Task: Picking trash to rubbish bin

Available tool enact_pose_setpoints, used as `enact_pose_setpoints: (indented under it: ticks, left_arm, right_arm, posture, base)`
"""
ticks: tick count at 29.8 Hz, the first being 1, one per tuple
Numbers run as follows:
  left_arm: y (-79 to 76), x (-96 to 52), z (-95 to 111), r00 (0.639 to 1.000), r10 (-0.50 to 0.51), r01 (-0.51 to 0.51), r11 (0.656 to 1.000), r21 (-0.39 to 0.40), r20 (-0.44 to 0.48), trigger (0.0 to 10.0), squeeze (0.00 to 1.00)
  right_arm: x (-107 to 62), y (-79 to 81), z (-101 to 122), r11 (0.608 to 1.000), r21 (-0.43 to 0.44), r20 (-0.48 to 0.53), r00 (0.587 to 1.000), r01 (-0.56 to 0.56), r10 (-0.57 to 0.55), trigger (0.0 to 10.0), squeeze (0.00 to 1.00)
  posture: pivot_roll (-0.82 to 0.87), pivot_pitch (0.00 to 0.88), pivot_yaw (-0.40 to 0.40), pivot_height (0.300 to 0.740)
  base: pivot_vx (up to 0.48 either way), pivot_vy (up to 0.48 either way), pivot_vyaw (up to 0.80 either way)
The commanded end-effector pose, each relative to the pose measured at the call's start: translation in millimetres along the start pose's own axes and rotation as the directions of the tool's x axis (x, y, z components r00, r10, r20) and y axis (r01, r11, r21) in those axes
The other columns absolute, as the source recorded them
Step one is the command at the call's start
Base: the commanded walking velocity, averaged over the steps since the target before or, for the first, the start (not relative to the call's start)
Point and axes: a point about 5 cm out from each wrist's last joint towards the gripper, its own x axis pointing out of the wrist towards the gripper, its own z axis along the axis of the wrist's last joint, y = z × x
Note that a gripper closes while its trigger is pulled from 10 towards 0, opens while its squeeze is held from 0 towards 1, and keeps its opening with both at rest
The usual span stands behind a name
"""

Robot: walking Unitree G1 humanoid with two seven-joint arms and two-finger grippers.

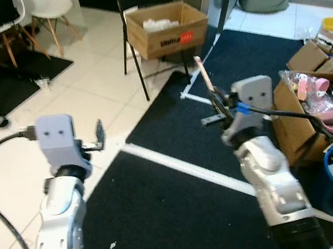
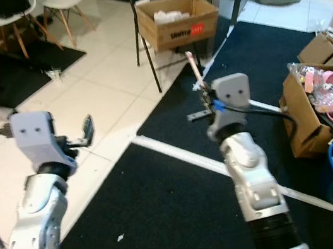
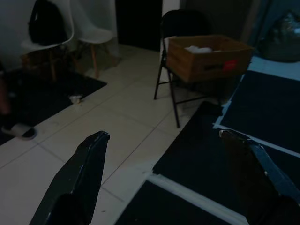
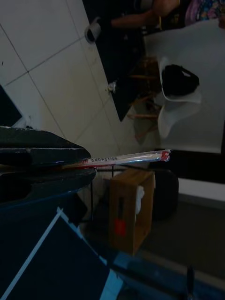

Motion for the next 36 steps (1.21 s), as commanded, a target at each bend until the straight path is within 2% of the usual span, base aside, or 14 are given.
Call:
enact_pose_setpoints:
  ticks: [1,20,24,26,27,28,30,32,33,36]
  left_arm:
    - [-3.0,-0.4,-1,1.0,-0.016,0.015,1.0,-0.008,-0.011,10.0,0.0]
    - [-3.6,-2.6,-8,1.0,-0.017,0.017,1.0,-0.006,-0.026,10.0,0.0]
    - [-0.3,-10.9,-31,0.995,-0.018,0.017,1.0,-0.008,-0.095,10.0,0.0]
    - [0.7,-13.1,-36,0.994,-0.017,0.016,1.0,-0.009,-0.111,10.0,0.0]
    - [4.3,-19.9,-51,0.987,-0.016,0.017,1.0,0.007,-0.16,10.0,0.0]
    - [4.3,-19.9,-51,0.987,-0.016,0.017,1.0,0.007,-0.16,10.0,0.0]
    - [7.2,-26.7,-64,0.978,-0.02,0.025,1.0,0.02,-0.206,10.0,0.0]
    - [7.2,-26.7,-64,0.978,-0.02,0.025,1.0,0.02,-0.206,10.0,0.0]
    - [11.3,-33.9,-79,0.967,-0.019,0.028,0.999,0.03,-0.255,10.0,0.0]
    - [15.3,-40.0,-91,0.957,-0.012,0.022,0.999,0.031,-0.29,10.0,0.0]
  right_arm:
    - [-3.0,-6.3,-3,1.0,-0.008,-0.019,1.0,0.016,-0.016,10.0,0.0]
    - [-7.3,-6.8,-13,1.0,0.0,-0.061,0.998,0.017,-0.017,10.0,0.0]
    - [-22.5,-15.9,-44,0.999,-0.007,-0.169,0.985,0.033,-0.033,10.0,0.0]
    - [-25.3,-17.8,-50,0.999,-0.012,-0.188,0.981,0.034,-0.035,10.0,0.0]
    - [-32.7,-21.8,-64,0.999,-0.015,-0.242,0.97,0.031,-0.034,10.0,0.0]
    - [-32.7,-21.8,-64,0.999,-0.015,-0.242,0.97,0.031,-0.034,10.0,0.0]
    - [-40.2,-23.5,-76,1.0,-0.011,-0.287,0.958,0.02,-0.022,10.0,0.0]
    - [-40.2,-23.5,-76,1.0,-0.011,-0.287,0.958,0.02,-0.022,10.0,0.0]
    - [-49.4,-25.4,-91,1.0,0.011,-0.34,0.94,0.024,-0.019,10.0,0.0]
    - [-56.4,-26.4,-102,0.999,0.035,-0.38,0.925,0.038,-0.022,10.0,0.0]
  posture:
    - [0.02,0.149,-0.034,0.74]
    - [0.02,0.15,-0.034,0.74]
    - [0.02,0.147,-0.03,0.74]
    - [0.02,0.147,-0.03,0.74]
    - [0.02,0.146,-0.026,0.74]
    - [0.02,0.146,-0.026,0.74]
    - [0.02,0.146,-0.025,0.74]
    - [0.02,0.146,-0.025,0.74]
    - [0.02,0.142,-0.021,0.74]
    - [0.02,0.14,-0.017,0.74]
  base:
    - [0.315,0.0,0.0]
    - [0.316,0.0,0.0]
    - [0.314,0.0,0.0]
    - [0.315,0.0,0.0]
    - [0.315,0.0,0.0]
    - [0.315,0.0,0.0]
    - [0.315,0.0,0.0]
    - [0.315,0.0,0.0]
    - [0.311,0.0,0.0]
    - [0.31,0.0,0.0]
